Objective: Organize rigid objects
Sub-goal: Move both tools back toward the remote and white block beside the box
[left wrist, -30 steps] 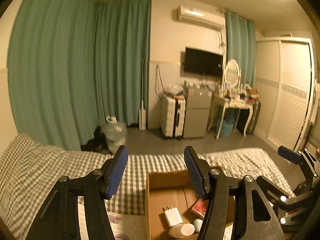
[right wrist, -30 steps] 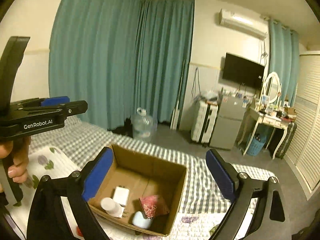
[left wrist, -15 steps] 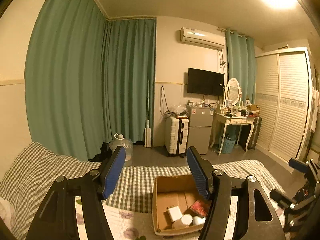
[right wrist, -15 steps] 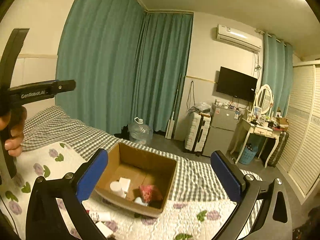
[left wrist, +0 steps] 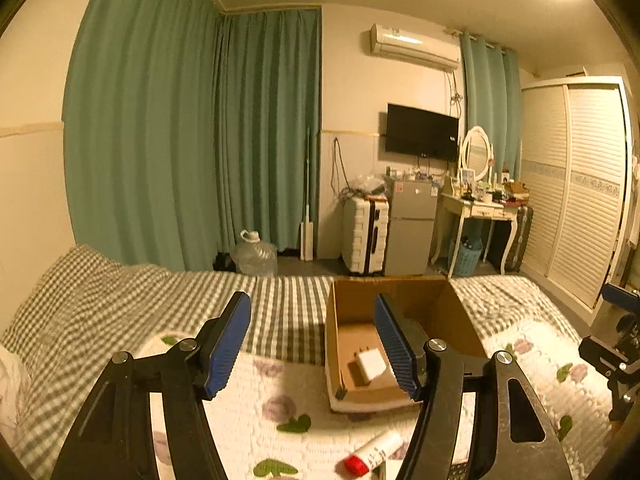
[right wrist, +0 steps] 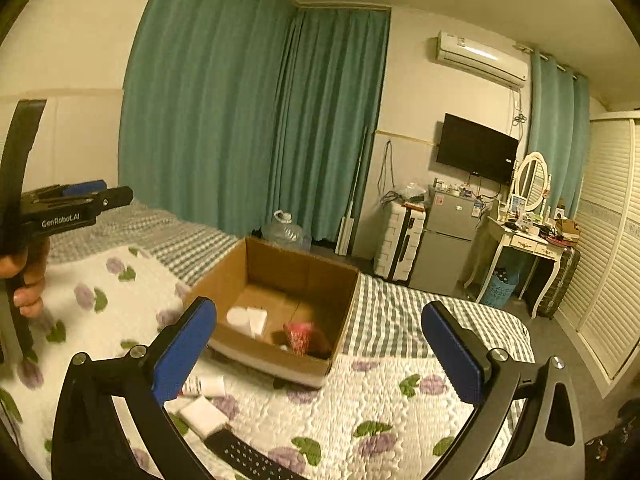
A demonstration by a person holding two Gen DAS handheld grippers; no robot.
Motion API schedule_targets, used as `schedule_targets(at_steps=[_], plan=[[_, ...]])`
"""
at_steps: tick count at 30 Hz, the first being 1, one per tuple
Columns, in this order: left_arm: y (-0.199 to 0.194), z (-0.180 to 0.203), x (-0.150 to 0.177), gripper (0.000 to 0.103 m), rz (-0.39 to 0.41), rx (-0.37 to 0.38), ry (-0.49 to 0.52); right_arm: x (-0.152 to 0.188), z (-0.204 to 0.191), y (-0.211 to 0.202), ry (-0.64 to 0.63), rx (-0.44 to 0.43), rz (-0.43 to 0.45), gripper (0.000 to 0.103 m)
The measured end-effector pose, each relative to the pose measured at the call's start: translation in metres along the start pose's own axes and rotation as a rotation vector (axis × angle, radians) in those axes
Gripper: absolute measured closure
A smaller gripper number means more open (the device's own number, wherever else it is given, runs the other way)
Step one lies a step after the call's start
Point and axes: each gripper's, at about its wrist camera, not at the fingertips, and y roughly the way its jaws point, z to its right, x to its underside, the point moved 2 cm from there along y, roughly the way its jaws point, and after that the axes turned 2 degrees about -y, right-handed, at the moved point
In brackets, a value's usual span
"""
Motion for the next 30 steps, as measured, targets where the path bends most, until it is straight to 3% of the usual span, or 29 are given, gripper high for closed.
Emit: schedule_targets(at_steps=[10,16,25,30], plan=[[0.022,0.014,0.043,0.036,-0.082,0.067,0.047,0.043,-0.032,0.033,-0.084,-0.09,-0.096,0.0],[0.041,0.025,0.066,0.036,-0.147,0.097,0.09,0.074,-0.04,0.061,-0.091,-0.15,-0.216,0.0],[0.084,0.032,0.113,0.036,-0.335,0.101,0.15,0.135,-0.028,0.106,-0.099,-0.194,-0.475,0.0],[0.107,0.038,0.14,0.036,-0.461,0.104,0.211,0.156,-0.03,0.122,-0.105,-0.253,-0.571,0.0]])
